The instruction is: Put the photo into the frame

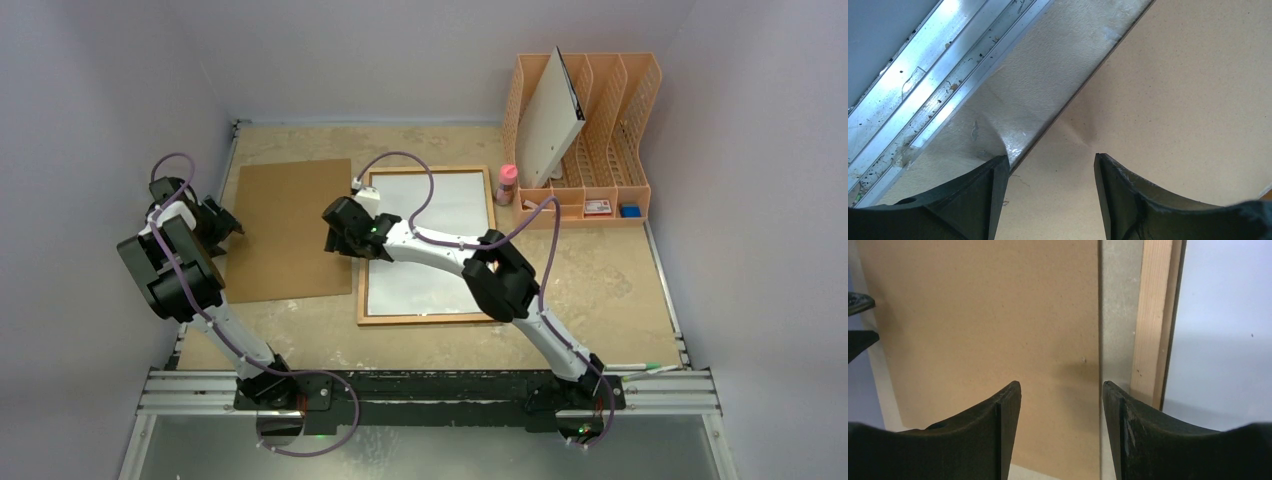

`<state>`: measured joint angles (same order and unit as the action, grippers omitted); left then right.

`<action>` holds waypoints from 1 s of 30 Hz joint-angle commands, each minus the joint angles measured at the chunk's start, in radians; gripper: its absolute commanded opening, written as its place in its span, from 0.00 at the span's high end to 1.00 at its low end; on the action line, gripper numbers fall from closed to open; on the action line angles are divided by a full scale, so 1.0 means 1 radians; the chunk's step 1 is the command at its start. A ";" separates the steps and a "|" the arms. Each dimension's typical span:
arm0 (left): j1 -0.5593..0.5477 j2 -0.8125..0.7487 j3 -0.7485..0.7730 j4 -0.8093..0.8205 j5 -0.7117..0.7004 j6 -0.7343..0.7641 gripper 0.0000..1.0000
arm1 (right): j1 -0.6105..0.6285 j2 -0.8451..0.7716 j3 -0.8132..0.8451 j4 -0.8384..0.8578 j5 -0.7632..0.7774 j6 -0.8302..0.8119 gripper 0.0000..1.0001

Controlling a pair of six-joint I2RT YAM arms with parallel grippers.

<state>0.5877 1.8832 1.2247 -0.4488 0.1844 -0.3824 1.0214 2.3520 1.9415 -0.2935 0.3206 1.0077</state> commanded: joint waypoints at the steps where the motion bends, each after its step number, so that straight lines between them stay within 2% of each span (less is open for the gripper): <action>1: 0.002 0.061 -0.013 -0.015 0.044 -0.015 0.34 | 0.028 0.064 0.112 -0.109 0.136 0.060 0.36; 10: 0.003 0.063 -0.011 -0.031 0.057 -0.036 0.34 | 0.048 0.132 0.177 -0.154 0.191 0.105 0.37; 13: 0.003 0.068 -0.021 -0.028 0.080 -0.046 0.34 | 0.048 0.144 0.181 -0.134 0.146 0.093 0.37; 15: 0.003 0.069 -0.033 -0.024 0.088 -0.077 0.34 | 0.047 0.141 0.165 -0.119 0.040 0.104 0.35; 19: 0.003 0.065 -0.084 0.020 0.151 -0.152 0.37 | 0.021 0.040 -0.043 0.133 -0.212 0.127 0.34; 22: 0.003 0.071 -0.109 0.039 0.192 -0.180 0.39 | 0.003 -0.051 -0.196 0.345 -0.288 0.141 0.35; 27: 0.003 0.044 -0.150 0.084 0.260 -0.224 0.43 | -0.056 -0.083 -0.260 0.536 -0.443 0.129 0.40; 30: 0.003 0.026 -0.153 0.079 0.274 -0.226 0.45 | -0.075 -0.109 -0.269 0.600 -0.451 0.095 0.41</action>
<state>0.6056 1.8851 1.1439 -0.2268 0.3355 -0.5293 0.9554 2.2963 1.6821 0.0536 0.0036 1.1084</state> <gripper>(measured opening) 0.561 0.600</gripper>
